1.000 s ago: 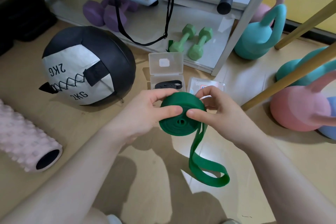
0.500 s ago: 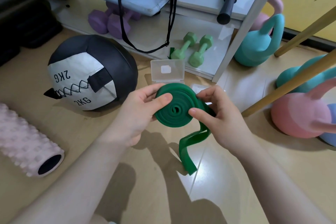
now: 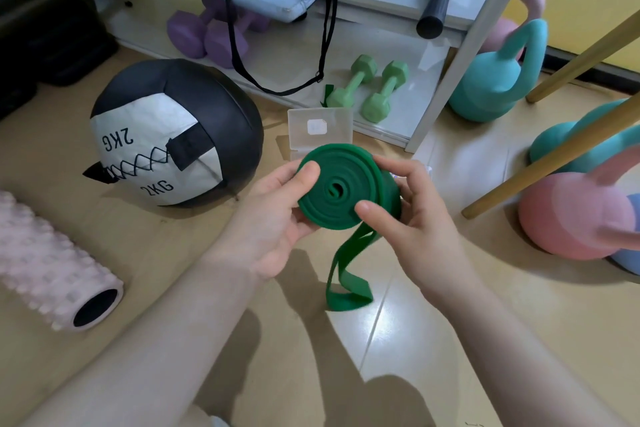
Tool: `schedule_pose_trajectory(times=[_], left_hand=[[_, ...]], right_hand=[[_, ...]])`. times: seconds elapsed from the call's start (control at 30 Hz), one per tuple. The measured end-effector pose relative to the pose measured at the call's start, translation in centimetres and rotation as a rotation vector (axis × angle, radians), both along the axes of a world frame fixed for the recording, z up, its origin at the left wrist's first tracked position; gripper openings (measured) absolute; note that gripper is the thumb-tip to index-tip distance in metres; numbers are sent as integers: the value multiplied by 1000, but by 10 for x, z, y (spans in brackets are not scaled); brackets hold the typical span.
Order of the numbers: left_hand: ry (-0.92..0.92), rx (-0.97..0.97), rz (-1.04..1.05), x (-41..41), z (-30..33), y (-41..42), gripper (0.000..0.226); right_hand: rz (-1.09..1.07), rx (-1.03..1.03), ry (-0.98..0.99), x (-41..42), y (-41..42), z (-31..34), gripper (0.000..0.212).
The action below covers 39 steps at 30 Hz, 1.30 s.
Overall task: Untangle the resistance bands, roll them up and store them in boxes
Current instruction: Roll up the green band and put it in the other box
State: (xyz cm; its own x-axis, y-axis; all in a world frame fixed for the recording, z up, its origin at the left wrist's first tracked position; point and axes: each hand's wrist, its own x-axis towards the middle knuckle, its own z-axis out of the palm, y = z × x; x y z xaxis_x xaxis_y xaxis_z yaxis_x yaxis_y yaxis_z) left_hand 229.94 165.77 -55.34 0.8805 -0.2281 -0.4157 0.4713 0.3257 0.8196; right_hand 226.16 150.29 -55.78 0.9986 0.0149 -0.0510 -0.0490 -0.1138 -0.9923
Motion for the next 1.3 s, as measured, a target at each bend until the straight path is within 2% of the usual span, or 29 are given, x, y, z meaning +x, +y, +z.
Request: schedule_pose_trajectory(times=[0.07,0.13,0.17,0.23,0.3,0.4,0.5,0.57,0.7,0.77,0.9,1.0,1.17,1.3], left_hand=[[27,-93,-11,-3,-1,-3,40],[14,-102,-93,-3,2,-1,44],[-7,-49,-150,-1,3,2,41],[-84,192,-271,4,4,12,34],[-157,392,-361,8,2,18,36],[-217,449,-465,7,2,16,38],[-256,504,-563,6,2,13,31],[-236,498,-579,6,2,14,30],[-256,487,-613,4,2,11,30],[-322,549,-594,2,-2,8,29],[-494,738,-524,-2,-4,1,24],[-518,713,-498,-2,-5,-2,25],[-369,549,-611,-2,-8,-2,42],[-410,469,-472,-2,-5,-2,33]], right_hand=[[-35,62,-17,2,-3,3,38],[-24,77,-31,2,-11,5,37],[-5,73,-33,3,-14,7,37],[59,22,-29,3,-21,9,37],[165,-74,-7,4,-25,10,39],[346,-258,20,4,-23,11,45],[414,-342,58,3,-19,6,43],[404,-299,102,2,-18,4,38],[392,-289,154,3,-22,2,47],[392,-339,152,4,-24,1,50],[323,-369,98,8,-26,3,38],[281,-350,68,8,-30,5,39],[313,-362,99,8,-34,2,39],[241,-241,116,11,-36,-3,36]])
